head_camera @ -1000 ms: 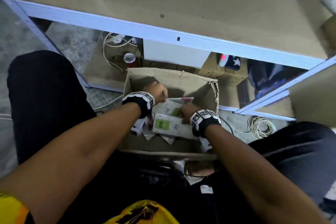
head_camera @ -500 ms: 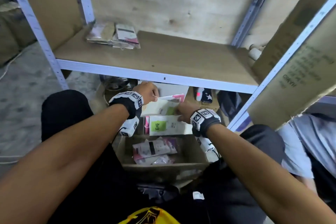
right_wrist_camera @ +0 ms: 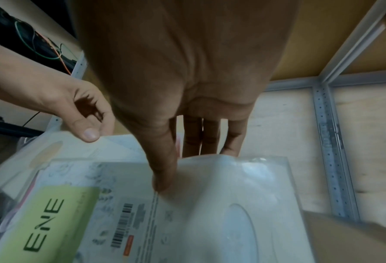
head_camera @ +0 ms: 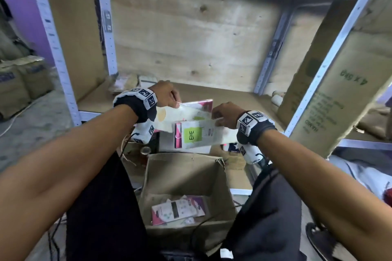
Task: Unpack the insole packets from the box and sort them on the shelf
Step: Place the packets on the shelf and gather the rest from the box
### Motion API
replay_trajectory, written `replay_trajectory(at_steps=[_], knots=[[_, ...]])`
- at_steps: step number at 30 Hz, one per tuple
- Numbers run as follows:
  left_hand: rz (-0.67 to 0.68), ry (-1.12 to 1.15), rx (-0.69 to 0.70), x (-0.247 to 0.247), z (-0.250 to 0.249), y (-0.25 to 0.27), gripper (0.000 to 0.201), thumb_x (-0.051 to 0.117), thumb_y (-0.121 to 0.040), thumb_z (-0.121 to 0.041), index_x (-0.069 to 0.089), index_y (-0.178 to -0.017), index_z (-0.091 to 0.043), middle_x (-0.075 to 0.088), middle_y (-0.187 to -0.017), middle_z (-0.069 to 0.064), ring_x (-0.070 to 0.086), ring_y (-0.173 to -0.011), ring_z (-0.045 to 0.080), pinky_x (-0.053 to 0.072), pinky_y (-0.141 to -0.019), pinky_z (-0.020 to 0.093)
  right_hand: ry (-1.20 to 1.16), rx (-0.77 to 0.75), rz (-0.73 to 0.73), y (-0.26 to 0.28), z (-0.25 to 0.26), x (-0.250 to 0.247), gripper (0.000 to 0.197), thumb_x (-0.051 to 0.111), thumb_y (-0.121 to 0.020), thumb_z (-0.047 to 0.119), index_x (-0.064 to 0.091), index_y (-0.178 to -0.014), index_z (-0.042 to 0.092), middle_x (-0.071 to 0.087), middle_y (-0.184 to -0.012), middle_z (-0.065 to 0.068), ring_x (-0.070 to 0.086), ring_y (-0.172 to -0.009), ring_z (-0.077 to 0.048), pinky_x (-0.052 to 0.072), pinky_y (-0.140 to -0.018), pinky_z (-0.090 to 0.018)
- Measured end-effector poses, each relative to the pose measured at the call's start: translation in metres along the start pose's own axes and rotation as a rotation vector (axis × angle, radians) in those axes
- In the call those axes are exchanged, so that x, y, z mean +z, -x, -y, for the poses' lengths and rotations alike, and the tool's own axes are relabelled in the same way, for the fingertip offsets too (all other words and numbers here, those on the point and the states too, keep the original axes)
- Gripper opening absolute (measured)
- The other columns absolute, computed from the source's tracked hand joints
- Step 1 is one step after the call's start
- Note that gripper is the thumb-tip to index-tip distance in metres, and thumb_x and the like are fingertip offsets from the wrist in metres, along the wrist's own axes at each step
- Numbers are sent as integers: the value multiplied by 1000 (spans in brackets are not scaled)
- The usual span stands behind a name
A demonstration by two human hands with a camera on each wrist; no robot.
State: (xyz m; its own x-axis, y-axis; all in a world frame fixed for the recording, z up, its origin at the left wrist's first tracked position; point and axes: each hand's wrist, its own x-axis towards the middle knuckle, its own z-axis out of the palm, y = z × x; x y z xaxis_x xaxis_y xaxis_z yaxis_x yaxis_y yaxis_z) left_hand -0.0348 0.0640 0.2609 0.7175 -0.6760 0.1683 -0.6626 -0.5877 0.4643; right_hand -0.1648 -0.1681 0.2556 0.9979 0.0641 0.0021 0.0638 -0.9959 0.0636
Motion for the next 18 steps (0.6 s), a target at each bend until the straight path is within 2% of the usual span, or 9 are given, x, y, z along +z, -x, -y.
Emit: replay_trajectory(at_steps=[5, 9, 13, 15, 18], knots=[[-105, 85, -13, -37, -2, -17, 14, 83, -77, -16, 77, -89, -14, 69, -77, -1, 61, -75, 9, 44, -74, 19, -24, 27, -50, -14, -12, -36, 28, 66, -90, 22, 66, -117, 12, 67, -118, -6, 60, -105, -23, 42, -82, -25], [-210, 186, -50, -57, 14, -32, 13, 84, -76, -21, 75, -85, -19, 71, -83, 0, 63, -80, 11, 47, -75, 19, -133, 77, -51, -35, -24, -49, 28, 67, -90, 22, 64, -116, 11, 66, -118, -8, 61, -108, -27, 42, -81, -26], [-252, 317, -82, -67, 42, -46, 23, 81, -78, -14, 74, -95, -1, 73, -93, 11, 65, -87, 19, 51, -91, 35, -255, 111, -118, -63, -39, -51, 32, 68, -91, 23, 62, -119, 10, 64, -116, -8, 58, -101, -23, 35, -80, -21], [-262, 424, -110, -71, 61, -52, 16, 78, -80, -8, 72, -95, -2, 72, -100, 16, 65, -95, 23, 48, -98, 39, -328, 124, -143, -81, -46, -49, 30, 68, -90, 22, 63, -117, 10, 63, -108, -8, 53, -92, -19, 36, -79, -22], [-322, 575, -192, -72, 94, -63, 17, 75, -82, -5, 70, -98, -6, 70, -104, 14, 63, -102, 24, 46, -99, 32, -466, 111, -156, -114, -52, -44, 22, 65, -92, 17, 64, -109, 4, 64, -98, -10, 56, -90, -22, 45, -83, -31]])
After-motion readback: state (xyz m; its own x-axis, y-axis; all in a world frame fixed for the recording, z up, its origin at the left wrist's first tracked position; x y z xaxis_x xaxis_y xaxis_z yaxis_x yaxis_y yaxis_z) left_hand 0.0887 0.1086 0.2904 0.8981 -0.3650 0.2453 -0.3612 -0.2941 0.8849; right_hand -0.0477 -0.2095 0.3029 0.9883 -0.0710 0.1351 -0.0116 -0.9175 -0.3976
